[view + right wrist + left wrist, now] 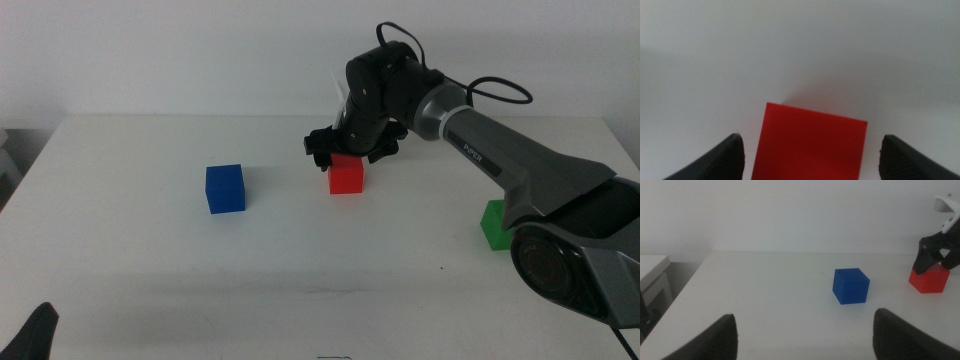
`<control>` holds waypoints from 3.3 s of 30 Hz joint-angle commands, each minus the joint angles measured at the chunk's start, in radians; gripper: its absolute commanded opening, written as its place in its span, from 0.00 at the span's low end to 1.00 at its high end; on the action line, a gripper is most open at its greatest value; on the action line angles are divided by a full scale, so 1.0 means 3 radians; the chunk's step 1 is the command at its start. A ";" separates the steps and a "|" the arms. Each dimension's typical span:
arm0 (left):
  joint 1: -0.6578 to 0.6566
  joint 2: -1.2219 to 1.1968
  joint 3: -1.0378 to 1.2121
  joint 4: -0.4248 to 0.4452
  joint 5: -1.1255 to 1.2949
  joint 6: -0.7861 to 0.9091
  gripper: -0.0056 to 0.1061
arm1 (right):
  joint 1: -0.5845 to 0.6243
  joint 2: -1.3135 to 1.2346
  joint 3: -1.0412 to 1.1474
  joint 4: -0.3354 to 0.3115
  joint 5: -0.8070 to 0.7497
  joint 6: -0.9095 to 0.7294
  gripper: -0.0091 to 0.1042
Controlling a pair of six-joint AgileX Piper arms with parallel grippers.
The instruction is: Stack red cubes first, then green, then blue cubes in a specific spot.
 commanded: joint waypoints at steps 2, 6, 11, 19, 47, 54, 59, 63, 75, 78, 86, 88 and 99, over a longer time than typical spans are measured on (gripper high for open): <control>-0.0004 -0.0067 -0.0010 -0.0011 -0.0256 -0.0013 0.87 | 0.0009 -0.0204 -0.0117 -0.0081 -0.0185 -0.0019 0.82; -0.0004 -0.0067 -0.0010 -0.0011 -0.0256 -0.0013 0.87 | 0.0009 -0.0159 -0.0117 -0.0090 -0.0247 -0.0019 0.70; -0.0004 -0.0067 -0.0010 -0.0011 -0.0256 -0.0013 0.87 | 0.0009 -0.0174 -0.0117 -0.0093 -0.0258 -0.0003 0.06; -0.0004 -0.0067 -0.0010 -0.0011 -0.0256 -0.0013 0.87 | 0.0188 -0.0558 0.0052 -0.0444 0.0391 0.0283 0.07; -0.0004 -0.0067 -0.0010 -0.0011 -0.0256 -0.0013 0.87 | 0.1299 -0.2137 0.3185 -0.1622 -0.0858 0.2972 0.07; -0.0004 -0.0067 -0.0010 -0.0011 -0.0256 -0.0013 0.87 | 0.1253 -0.2058 0.3185 -0.1768 -0.1007 0.3077 0.07; -0.0004 -0.0067 -0.0010 -0.0011 -0.0256 -0.0013 0.87 | 0.1176 -0.1994 0.3185 -0.1847 -0.1031 0.3137 0.07; -0.0004 -0.0067 -0.0010 -0.0011 -0.0256 -0.0013 0.87 | 0.1177 -0.1975 0.3185 -0.1838 -0.1032 0.3131 0.07; -0.0004 -0.0067 -0.0010 -0.0011 -0.0256 -0.0013 0.87 | 0.1180 -0.1860 0.3188 -0.1765 -0.1030 0.3121 0.07; -0.0004 -0.0067 -0.0010 -0.0011 -0.0256 -0.0013 0.87 | 0.1180 -0.1830 0.3188 -0.1751 -0.1030 0.3111 0.07; -0.0004 -0.0067 -0.0010 -0.0011 -0.0256 -0.0013 0.87 | 0.1180 -0.1779 0.3188 -0.1706 -0.1030 0.3107 0.08; -0.0004 -0.0067 -0.0010 -0.0011 -0.0256 -0.0013 0.87 | 0.1180 -0.1772 0.3188 -0.1706 -0.1030 0.3021 0.22; -0.0004 -0.0067 -0.0010 -0.0011 -0.0256 -0.0013 0.87 | 0.1180 -0.1761 0.3188 -0.1648 -0.1030 0.2935 0.79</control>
